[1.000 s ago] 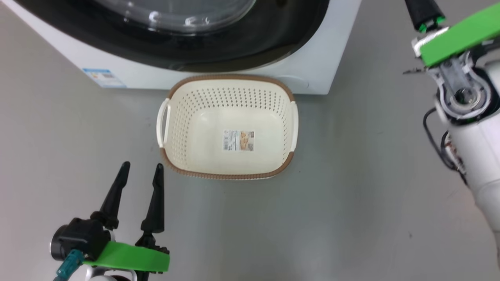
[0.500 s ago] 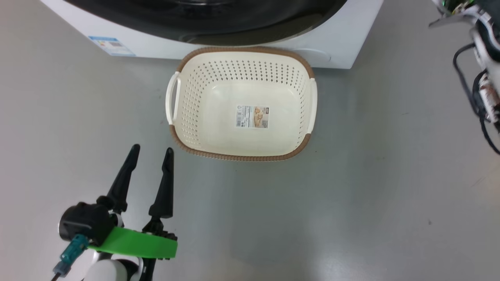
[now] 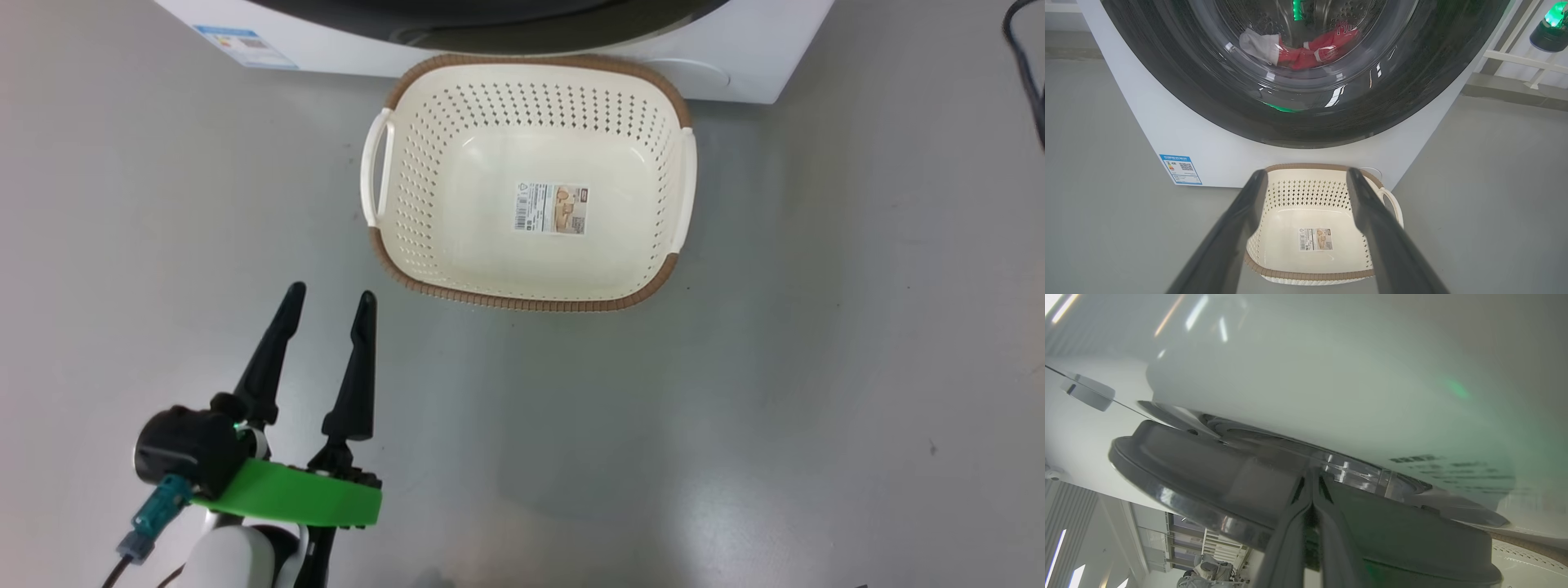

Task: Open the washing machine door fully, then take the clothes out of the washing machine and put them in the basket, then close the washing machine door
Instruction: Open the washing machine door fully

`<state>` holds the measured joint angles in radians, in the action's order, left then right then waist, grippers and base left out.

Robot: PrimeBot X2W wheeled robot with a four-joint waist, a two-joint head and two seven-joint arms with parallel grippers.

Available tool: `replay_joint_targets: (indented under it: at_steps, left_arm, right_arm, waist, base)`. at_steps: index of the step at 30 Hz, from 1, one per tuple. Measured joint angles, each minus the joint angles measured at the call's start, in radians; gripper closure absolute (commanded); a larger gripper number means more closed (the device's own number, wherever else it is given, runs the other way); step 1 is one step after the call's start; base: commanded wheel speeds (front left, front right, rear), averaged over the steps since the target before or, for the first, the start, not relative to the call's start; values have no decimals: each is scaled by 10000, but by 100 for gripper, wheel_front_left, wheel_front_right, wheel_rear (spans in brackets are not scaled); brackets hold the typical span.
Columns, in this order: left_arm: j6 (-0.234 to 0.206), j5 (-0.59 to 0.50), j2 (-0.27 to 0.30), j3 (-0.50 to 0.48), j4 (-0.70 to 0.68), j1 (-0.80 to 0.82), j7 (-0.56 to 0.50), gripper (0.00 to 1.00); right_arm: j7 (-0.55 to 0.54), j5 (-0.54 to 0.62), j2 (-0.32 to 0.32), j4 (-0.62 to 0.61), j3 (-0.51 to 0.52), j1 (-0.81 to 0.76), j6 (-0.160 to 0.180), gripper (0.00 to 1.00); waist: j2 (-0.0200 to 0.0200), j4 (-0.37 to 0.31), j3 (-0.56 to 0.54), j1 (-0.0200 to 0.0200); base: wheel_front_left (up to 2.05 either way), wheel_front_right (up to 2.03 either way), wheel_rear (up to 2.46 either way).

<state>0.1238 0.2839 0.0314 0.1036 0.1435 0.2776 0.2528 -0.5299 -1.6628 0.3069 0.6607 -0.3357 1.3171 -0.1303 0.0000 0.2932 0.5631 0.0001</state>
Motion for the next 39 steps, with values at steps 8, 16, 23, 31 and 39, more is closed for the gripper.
replay_joint_targets:
  at_steps: [8, 16, 23, 31, 39]
  left_arm:
    - [2, 140, -8, 69, 8, 151, 2, 0]
    - [2, 182, -10, 79, 23, 151, 2, 0]
    - [2, 165, -10, 63, 56, 143, 12, 0]
    - [12, 150, -10, 54, 73, 79, 12, 0]
    - [12, 88, -6, 54, 90, -140, 12, 0]
  right_arm:
    - [-263, -4, -88, 267, -79, 416, 0, 100]
    - [-545, 15, -107, 50, -301, 48, 69, 100]
    - [-828, 13, -295, -431, -378, -712, 73, 100]
    - [-1137, 13, -412, -823, -560, -1475, 73, 100]
    - [-1486, 12, -694, -1187, -765, -2223, 73, 100]
  waist:
    - [0, 105, 211, -1]
    - [0, 29, -46, 0]
    - [0, -156, -405, 0]
    - [0, -293, -822, 0]
    - [0, -367, -1210, 0]
  base:
    - [0, 0, 0]
    - [0, 0, 0]
    - [0, 0, 0]
    - [0, 0, 0]
    - [0, 0, 0]
